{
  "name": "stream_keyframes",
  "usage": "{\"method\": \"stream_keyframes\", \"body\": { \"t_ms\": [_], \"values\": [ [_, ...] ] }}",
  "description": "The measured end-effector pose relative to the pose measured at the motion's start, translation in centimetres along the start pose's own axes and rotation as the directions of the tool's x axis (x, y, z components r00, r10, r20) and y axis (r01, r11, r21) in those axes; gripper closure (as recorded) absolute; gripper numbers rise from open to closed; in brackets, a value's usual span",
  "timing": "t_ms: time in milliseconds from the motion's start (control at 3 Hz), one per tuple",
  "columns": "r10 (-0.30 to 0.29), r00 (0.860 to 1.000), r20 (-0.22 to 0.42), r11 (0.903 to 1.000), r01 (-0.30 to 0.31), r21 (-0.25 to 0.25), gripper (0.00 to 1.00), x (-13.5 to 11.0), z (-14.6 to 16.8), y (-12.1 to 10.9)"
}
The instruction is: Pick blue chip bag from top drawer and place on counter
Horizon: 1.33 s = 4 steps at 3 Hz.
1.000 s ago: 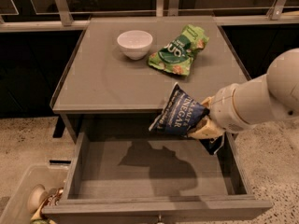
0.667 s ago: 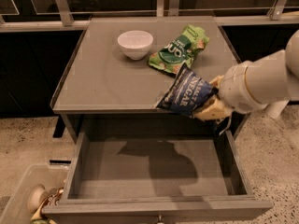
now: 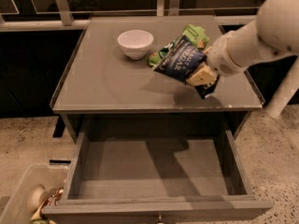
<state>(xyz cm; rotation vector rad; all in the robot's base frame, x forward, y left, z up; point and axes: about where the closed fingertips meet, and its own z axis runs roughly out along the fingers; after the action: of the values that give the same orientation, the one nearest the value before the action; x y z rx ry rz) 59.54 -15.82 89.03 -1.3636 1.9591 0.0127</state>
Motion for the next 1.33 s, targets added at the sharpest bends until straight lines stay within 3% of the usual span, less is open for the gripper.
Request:
{"method": "stream_keyframes", "body": {
  "t_ms": [333,667,1333],
  "values": [
    [0.035,0.997,-0.067,0.9991,-0.033,0.028,1.00,-0.8,4.1,-3.7],
    [0.050,0.985,-0.167,0.9981,-0.044,0.044,1.00,-0.8,8.1,-5.8],
    [0.048,0.979,-0.196,0.9988,-0.048,0.007,1.00,-0.4,9.7,-5.7]
  ]
}}
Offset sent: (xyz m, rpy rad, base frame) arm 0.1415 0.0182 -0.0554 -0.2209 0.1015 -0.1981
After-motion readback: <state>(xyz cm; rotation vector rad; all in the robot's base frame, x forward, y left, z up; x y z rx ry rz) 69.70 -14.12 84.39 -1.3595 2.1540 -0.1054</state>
